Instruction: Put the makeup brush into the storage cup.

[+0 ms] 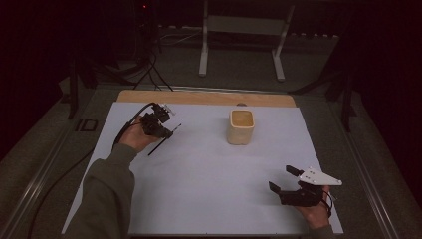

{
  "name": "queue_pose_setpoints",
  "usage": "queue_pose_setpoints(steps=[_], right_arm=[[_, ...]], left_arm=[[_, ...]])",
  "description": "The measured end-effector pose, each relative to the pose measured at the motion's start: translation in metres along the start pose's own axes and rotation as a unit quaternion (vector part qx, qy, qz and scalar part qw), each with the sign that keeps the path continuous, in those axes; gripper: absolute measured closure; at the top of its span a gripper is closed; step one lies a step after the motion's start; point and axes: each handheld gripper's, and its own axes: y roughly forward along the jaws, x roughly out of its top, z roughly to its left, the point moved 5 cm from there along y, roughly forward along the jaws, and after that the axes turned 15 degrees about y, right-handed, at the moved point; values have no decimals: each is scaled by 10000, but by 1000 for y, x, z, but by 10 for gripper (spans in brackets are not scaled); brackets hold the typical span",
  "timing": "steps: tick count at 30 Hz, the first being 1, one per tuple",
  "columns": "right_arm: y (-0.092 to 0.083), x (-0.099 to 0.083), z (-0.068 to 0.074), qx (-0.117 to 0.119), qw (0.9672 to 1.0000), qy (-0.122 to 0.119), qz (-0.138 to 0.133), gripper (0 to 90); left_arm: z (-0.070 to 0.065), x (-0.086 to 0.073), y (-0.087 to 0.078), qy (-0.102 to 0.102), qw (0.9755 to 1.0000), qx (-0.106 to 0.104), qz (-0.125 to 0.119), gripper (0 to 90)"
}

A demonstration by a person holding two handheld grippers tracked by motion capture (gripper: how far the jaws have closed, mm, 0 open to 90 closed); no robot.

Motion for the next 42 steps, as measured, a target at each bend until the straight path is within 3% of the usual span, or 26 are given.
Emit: queue_pose_setpoints(steps=[9, 20, 26, 33, 42], right_arm=[[0, 0, 0, 5, 10000, 3, 6, 105], [0, 0, 0, 1, 10000, 2, 9, 105], [0, 0, 0, -3, 10000, 6, 10, 105], [0, 0, 0, -3, 10000, -1, 9, 105], [0, 0, 0, -11, 10000, 7, -1, 105]], left_arm=[[-1, 5, -13, -127, 9982, 206, -544, 868], [-4, 8, -24, -235, 9934, 540, -980, 868], [-4, 5, -34, -429, 9855, 873, -1392, 868], [-3, -1, -42, -665, 9759, 1102, -1764, 867], [-10, -4, -46, -638, 9680, 1271, -2066, 867]])
